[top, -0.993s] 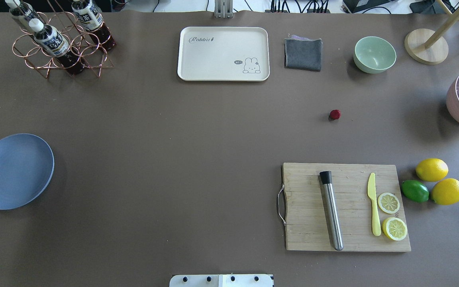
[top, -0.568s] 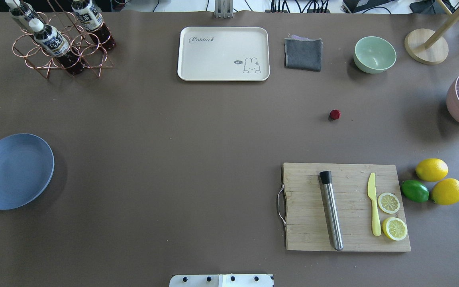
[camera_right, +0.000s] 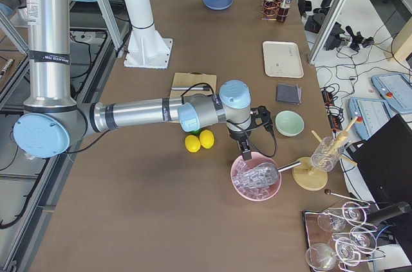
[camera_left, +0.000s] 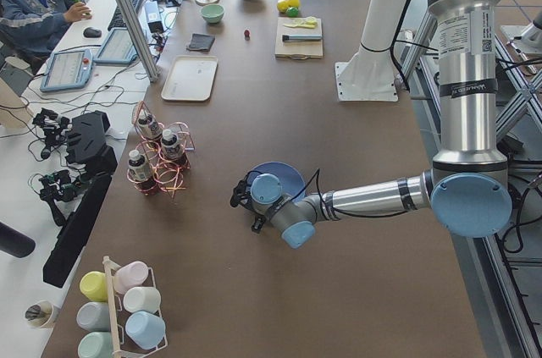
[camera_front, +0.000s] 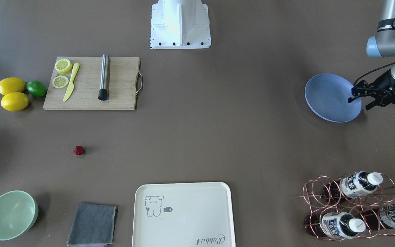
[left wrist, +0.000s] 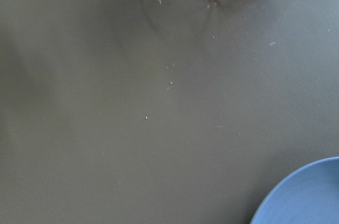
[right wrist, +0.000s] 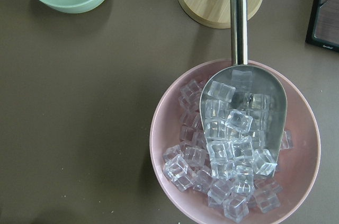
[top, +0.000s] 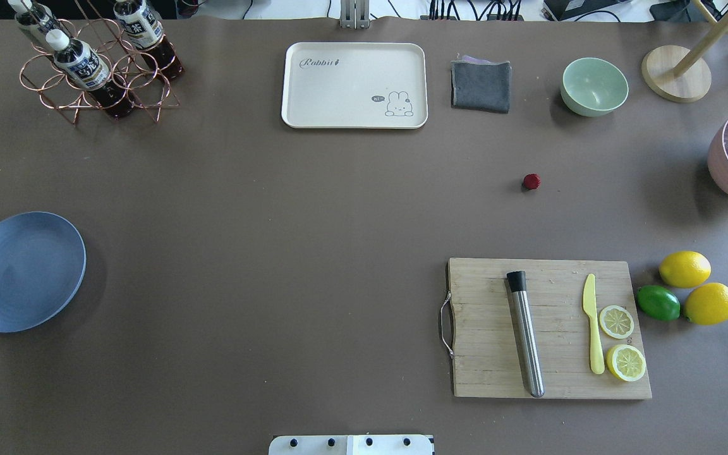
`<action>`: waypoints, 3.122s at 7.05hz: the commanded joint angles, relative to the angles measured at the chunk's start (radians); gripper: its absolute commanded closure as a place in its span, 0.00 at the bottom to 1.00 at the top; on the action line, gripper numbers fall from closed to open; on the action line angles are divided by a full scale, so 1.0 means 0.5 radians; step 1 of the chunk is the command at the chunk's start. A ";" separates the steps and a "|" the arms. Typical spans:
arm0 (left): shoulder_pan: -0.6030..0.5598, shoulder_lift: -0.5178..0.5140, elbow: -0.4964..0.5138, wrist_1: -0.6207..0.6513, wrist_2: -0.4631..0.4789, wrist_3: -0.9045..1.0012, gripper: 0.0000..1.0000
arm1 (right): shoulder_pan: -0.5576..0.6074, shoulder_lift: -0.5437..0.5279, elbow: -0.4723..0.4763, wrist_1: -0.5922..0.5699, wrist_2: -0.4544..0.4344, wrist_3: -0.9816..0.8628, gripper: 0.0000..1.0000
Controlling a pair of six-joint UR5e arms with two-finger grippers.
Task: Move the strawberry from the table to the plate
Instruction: 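Push the blue plate with the left gripper toward the table centre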
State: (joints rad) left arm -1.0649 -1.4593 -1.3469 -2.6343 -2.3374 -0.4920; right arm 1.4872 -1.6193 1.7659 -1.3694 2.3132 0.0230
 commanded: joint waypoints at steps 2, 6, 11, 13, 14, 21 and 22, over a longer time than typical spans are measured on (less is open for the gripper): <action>0.007 0.004 0.006 -0.112 -0.253 -0.010 1.00 | -0.005 -0.001 -0.001 0.002 0.000 0.000 0.00; -0.321 -0.234 -0.042 0.022 -0.807 -0.189 1.00 | -0.005 -0.001 -0.004 0.002 0.003 0.000 0.00; 0.263 -0.799 -0.159 0.025 -0.201 -1.119 1.00 | -0.020 -0.001 -0.022 -0.004 0.006 0.003 0.00; 0.515 -1.001 -0.150 0.187 0.050 -1.157 1.00 | -0.020 -0.001 -0.028 -0.007 0.012 0.006 0.00; 0.631 -1.121 -0.150 0.316 0.176 -1.163 1.00 | -0.020 -0.001 -0.031 -0.007 0.012 0.006 0.00; 0.887 -1.447 -0.040 0.599 0.655 -1.148 0.04 | -0.127 0.014 -0.056 -0.001 0.000 0.009 0.00; 0.881 -1.438 -0.097 0.611 0.659 -1.157 0.02 | -0.185 0.066 -0.050 0.002 0.000 0.167 0.01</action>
State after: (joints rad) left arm -0.6299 -2.1796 -1.3735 -2.3314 -2.0273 -1.0682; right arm 1.4281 -1.6091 1.7390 -1.3702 2.3163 0.0441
